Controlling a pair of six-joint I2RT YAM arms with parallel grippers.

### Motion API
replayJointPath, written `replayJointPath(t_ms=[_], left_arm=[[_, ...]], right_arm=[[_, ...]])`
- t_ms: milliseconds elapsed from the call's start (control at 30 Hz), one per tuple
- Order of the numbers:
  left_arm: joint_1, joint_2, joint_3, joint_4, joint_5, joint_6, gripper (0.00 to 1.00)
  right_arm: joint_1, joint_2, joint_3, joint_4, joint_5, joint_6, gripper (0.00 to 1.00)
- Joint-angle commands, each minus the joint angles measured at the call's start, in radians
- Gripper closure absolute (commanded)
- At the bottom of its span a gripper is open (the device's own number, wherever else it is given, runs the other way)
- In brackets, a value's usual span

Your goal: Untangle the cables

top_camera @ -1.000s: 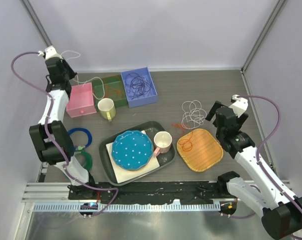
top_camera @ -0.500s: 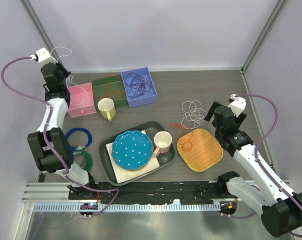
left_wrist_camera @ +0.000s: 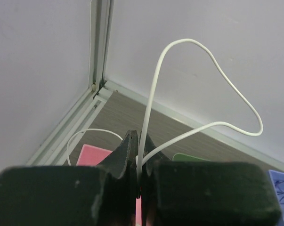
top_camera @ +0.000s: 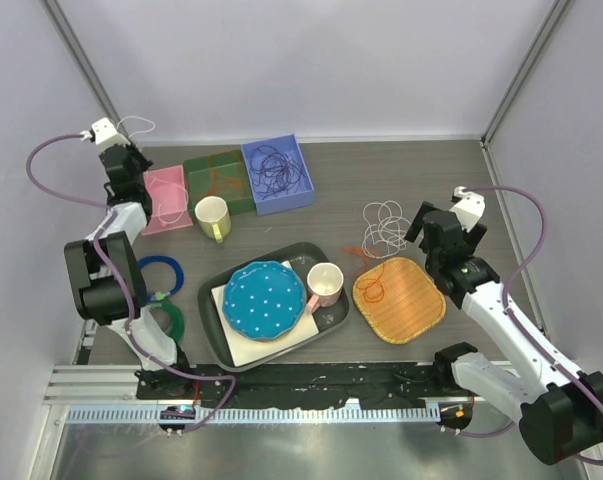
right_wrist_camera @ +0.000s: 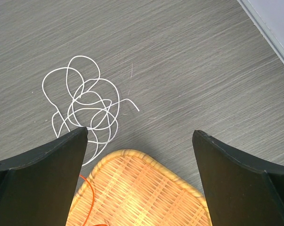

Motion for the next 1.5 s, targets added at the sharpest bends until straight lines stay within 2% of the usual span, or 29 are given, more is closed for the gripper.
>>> replayJointPath(t_ms=[0,133,200,300,400,433,467,733,867,967,1033,1167,1233,1367,1467], left_arm=[[0.009,0.066,0.074,0.071,-0.025,0.009,1.00],[0.031,0.121,0.175,-0.031,-0.058,-0.004,1.00],[0.057,0.147,0.209,-0.076,-0.055,-0.059,1.00],[0.106,0.181,0.294,-0.200,-0.004,-0.205,1.00],[0.125,0.238,0.443,-0.396,0.028,-0.307,1.00],[0.125,0.249,0.509,-0.477,0.025,-0.315,1.00],[0.125,0.258,0.523,-0.487,0.046,-0.320,1.00],[0.122,0.264,0.392,-0.344,0.045,-0.304,1.00],[0.092,0.266,0.348,-0.331,-0.019,-0.259,1.00],[0.043,0.246,0.327,-0.378,-0.155,-0.251,1.00],[0.033,0.235,0.293,-0.418,-0.205,-0.307,1.00],[0.029,0.258,0.302,-0.523,-0.052,-0.477,1.00],[0.028,0.279,0.338,-0.582,-0.003,-0.510,1.00],[0.026,0.287,0.358,-0.715,-0.001,-0.541,1.00],[0.023,0.269,0.330,-0.739,-0.013,-0.548,1.00]], right_arm=[[-0.003,0.034,0.017,0.051,0.015,-0.004,0.01],[-0.003,0.059,0.023,0.053,0.015,-0.007,0.02],[-0.003,0.068,0.027,0.053,0.015,-0.007,0.01],[-0.003,0.088,0.029,0.057,0.014,-0.010,0.02],[-0.003,0.112,0.032,0.065,0.026,-0.020,0.02],[-0.003,0.120,0.033,0.065,0.024,-0.021,0.01],[-0.001,0.132,0.035,0.065,0.026,-0.023,0.01],[-0.003,0.160,0.046,0.059,0.024,-0.030,0.02],[-0.001,0.162,0.046,0.057,0.020,-0.032,0.02],[-0.001,0.165,0.041,0.067,0.020,-0.027,0.01],[-0.001,0.177,0.044,0.077,0.011,-0.030,0.01],[-0.003,0.208,0.064,0.068,-0.034,-0.041,0.01],[-0.003,0.209,0.070,0.044,-0.032,-0.040,0.01],[-0.001,0.188,0.069,0.021,-0.020,-0.029,0.01],[-0.003,0.168,0.069,0.019,-0.039,-0.024,0.01]])
